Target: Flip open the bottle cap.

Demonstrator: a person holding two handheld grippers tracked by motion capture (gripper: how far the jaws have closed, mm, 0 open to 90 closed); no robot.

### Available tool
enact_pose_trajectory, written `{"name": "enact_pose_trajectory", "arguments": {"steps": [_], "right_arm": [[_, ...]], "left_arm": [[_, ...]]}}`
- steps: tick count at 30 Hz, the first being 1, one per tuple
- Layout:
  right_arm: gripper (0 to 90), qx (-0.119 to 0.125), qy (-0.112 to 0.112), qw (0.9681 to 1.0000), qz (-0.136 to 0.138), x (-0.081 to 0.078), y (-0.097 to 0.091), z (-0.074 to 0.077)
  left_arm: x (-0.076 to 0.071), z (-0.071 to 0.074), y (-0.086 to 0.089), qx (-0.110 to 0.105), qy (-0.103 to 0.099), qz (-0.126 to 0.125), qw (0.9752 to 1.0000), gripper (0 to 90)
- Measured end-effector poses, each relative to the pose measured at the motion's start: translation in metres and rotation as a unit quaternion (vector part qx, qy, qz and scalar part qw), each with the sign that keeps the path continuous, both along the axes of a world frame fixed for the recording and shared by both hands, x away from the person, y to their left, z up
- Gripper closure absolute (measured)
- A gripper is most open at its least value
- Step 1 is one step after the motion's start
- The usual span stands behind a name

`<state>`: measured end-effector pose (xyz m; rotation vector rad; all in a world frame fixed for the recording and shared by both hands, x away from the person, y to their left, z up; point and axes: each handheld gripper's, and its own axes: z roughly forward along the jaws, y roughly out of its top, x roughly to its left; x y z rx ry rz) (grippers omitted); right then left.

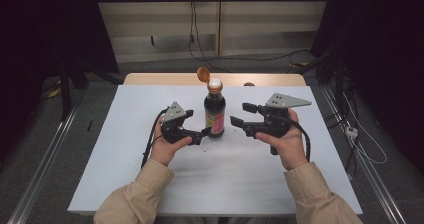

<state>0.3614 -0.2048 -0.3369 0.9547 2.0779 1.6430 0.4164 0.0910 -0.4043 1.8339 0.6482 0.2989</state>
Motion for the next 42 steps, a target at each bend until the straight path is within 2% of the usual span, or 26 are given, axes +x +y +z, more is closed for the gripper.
{"name": "enact_pose_trajectory", "arguments": {"steps": [2,7,9,12,15,19,24,29,37,42], "right_arm": [[31.0,0.002,0.0,1.0,0.001,-0.004,-0.003,-0.005],[30.1,0.0,0.005,1.0,0.0,-0.013,-0.011,-0.019],[29.5,0.001,0.009,1.0,0.0,-0.016,-0.014,-0.025],[29.2,0.002,0.007,1.0,0.003,-0.021,-0.017,-0.031],[28.4,-0.003,0.01,0.9999,0.002,-0.025,-0.017,-0.037],[27.6,-0.008,0.009,0.9999,0.004,-0.03,-0.019,-0.042],[27.0,-0.01,0.016,0.9998,0.004,-0.037,-0.024,-0.052],[25.7,-0.019,0.013,0.9997,0.004,-0.046,-0.031,-0.064],[24.9,-0.029,0.026,0.9992,-0.009,-0.061,-0.048,-0.089],[24.1,-0.033,0.029,0.9989,-0.014,-0.065,-0.054,-0.094]], "left_arm": [[-0.001,-0.001,0.0,-0.002,0.004,-0.001,1.0,5.7],[-0.006,0.002,0.006,0.007,0.0,-0.015,0.9999,6.0],[-0.009,0.004,0.011,0.01,-0.008,-0.013,0.9998,5.9],[-0.012,0.002,0.022,-0.009,-0.012,-0.026,0.9995,5.5],[-0.014,0.0,0.029,0.003,-0.013,-0.017,0.9998,5.4],[-0.018,0.002,0.038,0.008,-0.017,-0.012,0.9998,5.3],[-0.023,0.002,0.049,0.009,-0.018,-0.006,0.9998,5.3],[-0.035,0.003,0.061,0.009,-0.02,-0.01,0.9997,5.3],[-0.051,-0.002,0.091,0.011,-0.019,-0.003,0.9998,5.4],[-0.056,-0.006,0.101,0.015,-0.015,-0.003,0.9998,5.4]]}}
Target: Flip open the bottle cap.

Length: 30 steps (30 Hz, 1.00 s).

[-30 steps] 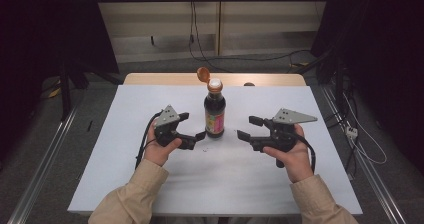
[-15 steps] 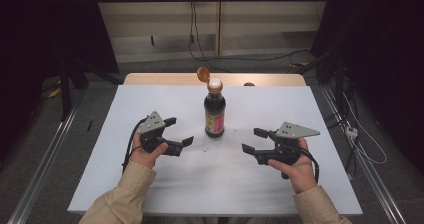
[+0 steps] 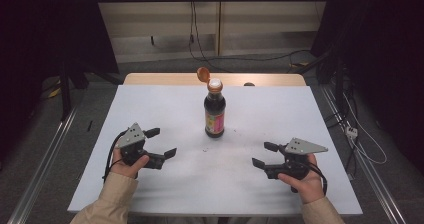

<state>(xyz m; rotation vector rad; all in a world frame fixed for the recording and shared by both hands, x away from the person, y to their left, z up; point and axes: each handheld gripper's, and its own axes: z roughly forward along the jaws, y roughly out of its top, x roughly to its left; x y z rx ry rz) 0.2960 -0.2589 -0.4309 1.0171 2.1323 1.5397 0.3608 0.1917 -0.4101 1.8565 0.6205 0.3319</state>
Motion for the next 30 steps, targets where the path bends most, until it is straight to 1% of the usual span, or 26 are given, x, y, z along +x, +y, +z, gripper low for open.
{"name": "enact_pose_trajectory", "arguments": {"steps": [1,2,4,8,9,11,16,17,18,20,21,22,26,30], "right_arm": [[23.9,0.002,-0.001,1.0,-0.001,-0.001,-0.001,-0.001],[23.5,0.004,-0.003,1.0,-0.001,-0.001,-0.003,-0.001],[23.1,0.003,0.001,1.0,-0.008,-0.002,-0.006,-0.002],[23.1,0.004,0.001,0.9999,-0.012,-0.005,-0.011,-0.005],[23.1,0.004,0.003,0.9999,-0.014,-0.006,-0.012,-0.005],[23.1,0.001,0.005,0.9999,-0.016,-0.006,-0.014,-0.008],[22.2,-0.002,0.009,0.9998,-0.02,-0.007,-0.016,-0.01],[22.1,-0.002,0.009,0.9998,-0.02,-0.007,-0.016,-0.01],[22.1,0.0,0.008,0.9998,-0.019,-0.008,-0.016,-0.01],[21.7,-0.002,0.008,0.9998,-0.02,-0.008,-0.016,-0.01],[21.6,-0.001,0.007,0.9998,-0.02,-0.008,-0.016,-0.01],[21.1,-0.001,0.007,0.9997,-0.023,-0.008,-0.016,-0.01],[20.6,-0.002,0.008,0.9996,-0.028,-0.008,-0.017,-0.011],[20.3,-0.002,0.01,0.9995,-0.031,-0.008,-0.018,-0.011]], "left_arm": [[-0.001,-0.001,0.002,0.004,-0.001,-0.002,1.0,5.3],[-0.002,-0.002,0.003,0.003,0.001,-0.003,1.0,5.3],[-0.003,-0.003,0.006,0.007,0.0,-0.002,1.0,5.3],[-0.006,-0.006,0.012,0.011,0.001,0.002,0.9999,5.3],[-0.005,-0.007,0.014,0.013,-0.001,0.0,0.9999,5.3],[-0.007,-0.008,0.016,0.012,0.002,0.003,0.9999,5.4],[-0.008,-0.011,0.023,0.015,0.001,0.012,0.9998,5.3],[-0.008,-0.011,0.024,0.011,0.006,0.015,0.9998,5.4],[-0.008,-0.011,0.026,0.013,0.002,0.015,0.9998,5.3],[-0.008,-0.013,0.029,0.005,0.007,0.017,0.9998,5.4],[-0.008,-0.013,0.03,0.008,0.005,0.016,0.9998,5.4],[-0.008,-0.014,0.031,0.006,0.01,0.018,0.9998,5.4],[-0.007,-0.016,0.034,0.01,0.008,0.023,0.9997,5.5],[-0.007,-0.017,0.033,0.002,0.011,0.023,0.9997,5.5]]}}
